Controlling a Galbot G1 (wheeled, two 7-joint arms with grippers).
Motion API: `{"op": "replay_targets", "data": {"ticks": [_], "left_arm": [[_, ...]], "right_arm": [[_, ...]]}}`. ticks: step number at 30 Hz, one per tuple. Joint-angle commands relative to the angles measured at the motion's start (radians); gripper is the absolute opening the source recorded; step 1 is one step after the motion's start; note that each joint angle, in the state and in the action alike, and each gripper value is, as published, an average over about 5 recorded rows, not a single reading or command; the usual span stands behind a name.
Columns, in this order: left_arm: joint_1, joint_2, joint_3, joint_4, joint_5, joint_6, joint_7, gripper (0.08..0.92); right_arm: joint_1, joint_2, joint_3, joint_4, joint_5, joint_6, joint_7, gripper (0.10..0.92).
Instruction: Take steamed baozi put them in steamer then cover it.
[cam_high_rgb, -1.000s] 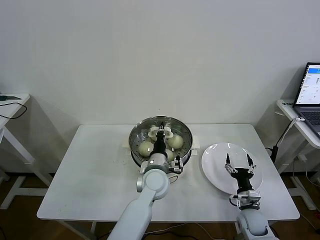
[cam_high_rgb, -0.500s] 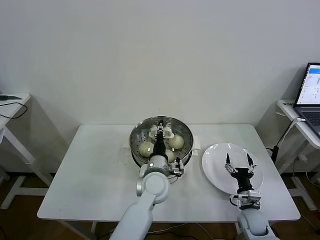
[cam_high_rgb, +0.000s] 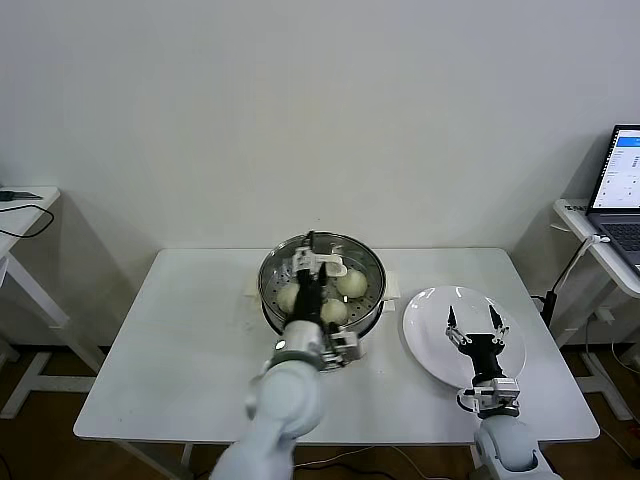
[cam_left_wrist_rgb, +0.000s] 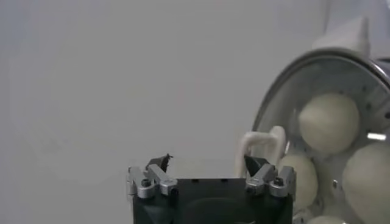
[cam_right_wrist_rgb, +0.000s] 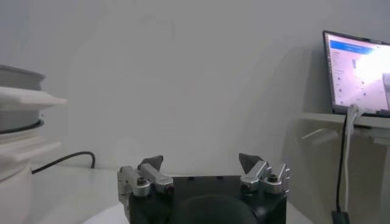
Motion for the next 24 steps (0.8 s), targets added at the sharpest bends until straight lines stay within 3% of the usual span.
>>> {"op": "replay_targets", "data": {"ticks": [1, 6, 11, 16, 24], "left_arm": [[0.240, 0.329, -0.334, -0.285, -0.608, -0.088, -0.177, 0.822], [0.301, 0.314, -0.555, -0.197, -1.099, -0.275, -0.235, 0.823], [0.293, 0.293, -0.626, 0.007, -1.396, -0.491, -0.237, 0.823], [0.302, 0.250, -0.650, 0.093, -1.509, -0.555, -0.195, 0.823], [0.317, 0.237, -0.645, 0.117, -1.534, -0.581, -0.166, 0.823]], "right_arm": [[-0.019, -0.003, -0.003, 0.070, 0.068, -0.058, -0.027, 0.823], [-0.048, -0.013, 0.015, 0.105, 0.120, -0.048, -0.047, 0.823], [-0.064, -0.020, 0.033, 0.118, 0.137, -0.046, -0.051, 0.823], [-0.082, -0.017, 0.045, 0.127, 0.120, -0.065, -0.047, 0.823], [-0.108, -0.020, 0.063, 0.145, 0.126, -0.086, -0.045, 0.823]]}}
